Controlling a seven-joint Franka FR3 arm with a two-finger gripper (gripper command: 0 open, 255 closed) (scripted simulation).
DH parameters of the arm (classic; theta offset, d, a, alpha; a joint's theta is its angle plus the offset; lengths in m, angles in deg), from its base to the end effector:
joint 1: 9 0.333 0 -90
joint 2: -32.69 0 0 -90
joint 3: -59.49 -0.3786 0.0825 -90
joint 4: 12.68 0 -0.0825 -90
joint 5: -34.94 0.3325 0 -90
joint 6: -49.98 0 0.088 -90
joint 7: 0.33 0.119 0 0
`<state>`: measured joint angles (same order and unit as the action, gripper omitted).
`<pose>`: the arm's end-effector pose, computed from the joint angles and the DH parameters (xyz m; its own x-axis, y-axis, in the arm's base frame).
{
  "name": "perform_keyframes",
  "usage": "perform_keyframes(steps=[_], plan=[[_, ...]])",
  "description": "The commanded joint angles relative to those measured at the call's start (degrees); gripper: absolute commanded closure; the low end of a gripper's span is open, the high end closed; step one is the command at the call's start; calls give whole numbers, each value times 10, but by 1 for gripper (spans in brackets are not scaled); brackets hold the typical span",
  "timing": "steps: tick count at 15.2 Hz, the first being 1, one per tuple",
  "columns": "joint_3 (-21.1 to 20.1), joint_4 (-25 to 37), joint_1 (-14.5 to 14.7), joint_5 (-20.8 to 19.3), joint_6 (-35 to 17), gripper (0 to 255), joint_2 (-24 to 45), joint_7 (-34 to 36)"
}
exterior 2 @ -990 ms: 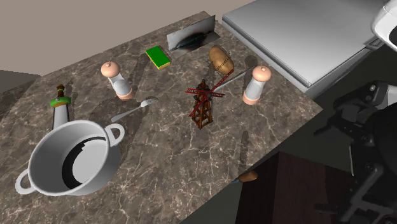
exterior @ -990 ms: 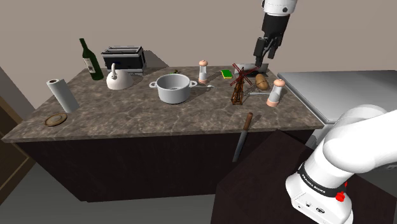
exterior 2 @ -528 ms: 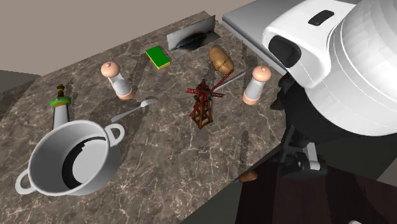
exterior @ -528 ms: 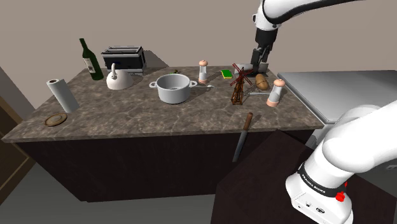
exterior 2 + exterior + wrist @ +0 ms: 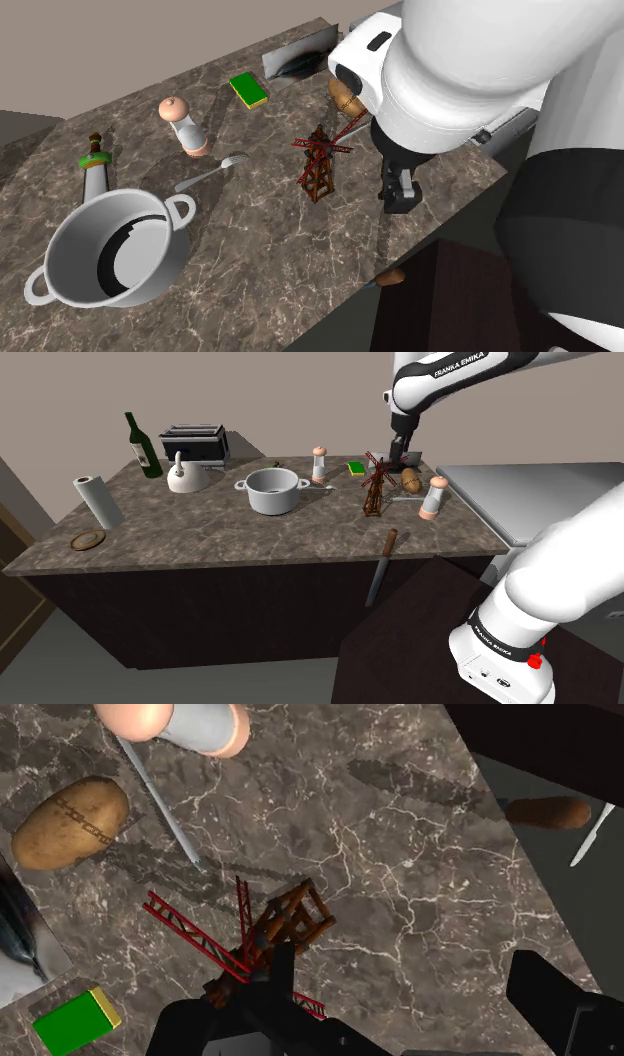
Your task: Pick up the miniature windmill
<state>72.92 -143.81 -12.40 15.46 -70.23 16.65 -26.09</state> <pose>0.3861 -0.1474 0.5411 0.9496 0.3105 -0.0442 0.3116 -0.9181 0.2450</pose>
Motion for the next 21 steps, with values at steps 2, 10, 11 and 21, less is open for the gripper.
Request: perform_keyframes(steps=[2, 10, 11, 21], plan=[[13, 31, -3, -15, -43, 0, 61, -33], [35, 138, -19, -34, -134, 0, 225, -117], [35, 135, -19, -35, -141, 0, 229, -114], [37, 115, -22, -42, -186, 255, 255, -99]])
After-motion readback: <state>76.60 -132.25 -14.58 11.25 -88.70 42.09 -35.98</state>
